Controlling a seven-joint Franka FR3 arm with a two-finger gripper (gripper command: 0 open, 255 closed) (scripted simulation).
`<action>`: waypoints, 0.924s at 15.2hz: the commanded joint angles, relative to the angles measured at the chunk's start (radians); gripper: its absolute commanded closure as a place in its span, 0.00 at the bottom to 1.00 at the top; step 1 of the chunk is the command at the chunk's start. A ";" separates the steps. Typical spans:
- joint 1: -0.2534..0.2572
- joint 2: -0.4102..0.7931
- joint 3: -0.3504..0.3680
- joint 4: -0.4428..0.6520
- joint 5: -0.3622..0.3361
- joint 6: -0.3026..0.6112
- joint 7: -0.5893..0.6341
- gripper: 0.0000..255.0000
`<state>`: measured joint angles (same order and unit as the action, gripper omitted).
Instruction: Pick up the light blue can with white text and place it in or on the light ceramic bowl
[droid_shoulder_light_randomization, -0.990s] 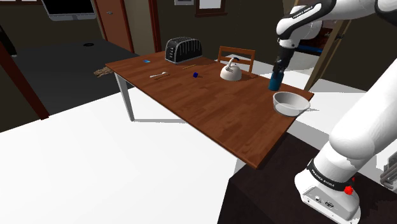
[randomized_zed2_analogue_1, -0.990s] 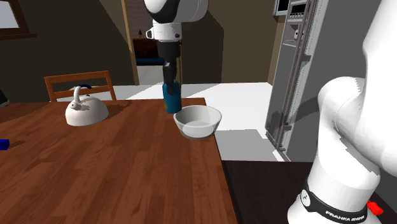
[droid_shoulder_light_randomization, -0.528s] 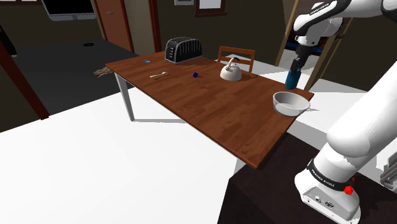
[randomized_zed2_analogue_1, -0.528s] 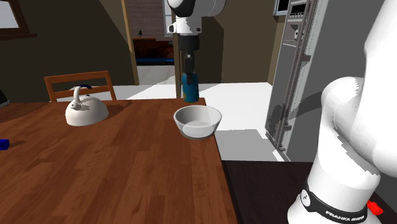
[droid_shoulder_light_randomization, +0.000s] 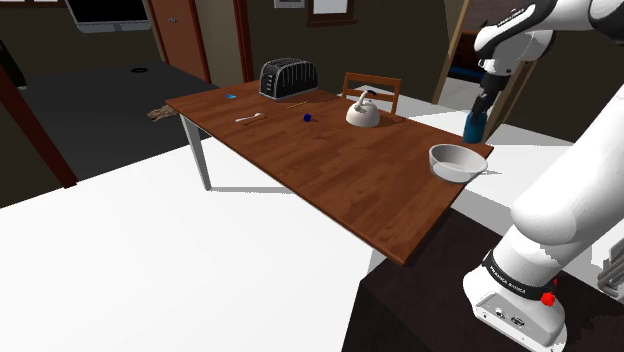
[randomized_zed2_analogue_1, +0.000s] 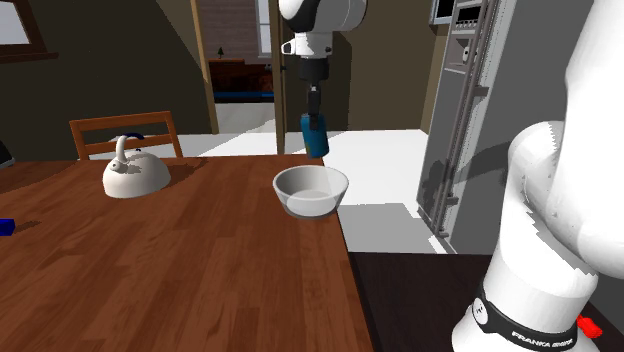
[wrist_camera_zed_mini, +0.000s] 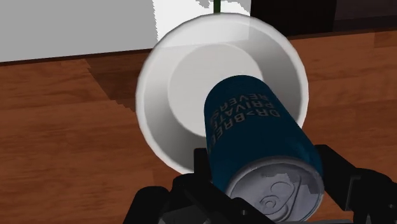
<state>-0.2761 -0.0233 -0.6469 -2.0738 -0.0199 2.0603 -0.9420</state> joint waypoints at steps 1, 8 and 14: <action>-0.002 0.010 -0.003 -0.017 0.007 0.026 -0.008 1.00; -0.006 0.058 -0.005 -0.070 0.041 0.117 -0.033 1.00; -0.011 0.109 -0.003 -0.107 0.082 0.193 -0.062 1.00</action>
<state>-0.2864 0.0750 -0.6514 -2.1770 0.0537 2.2410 -0.9985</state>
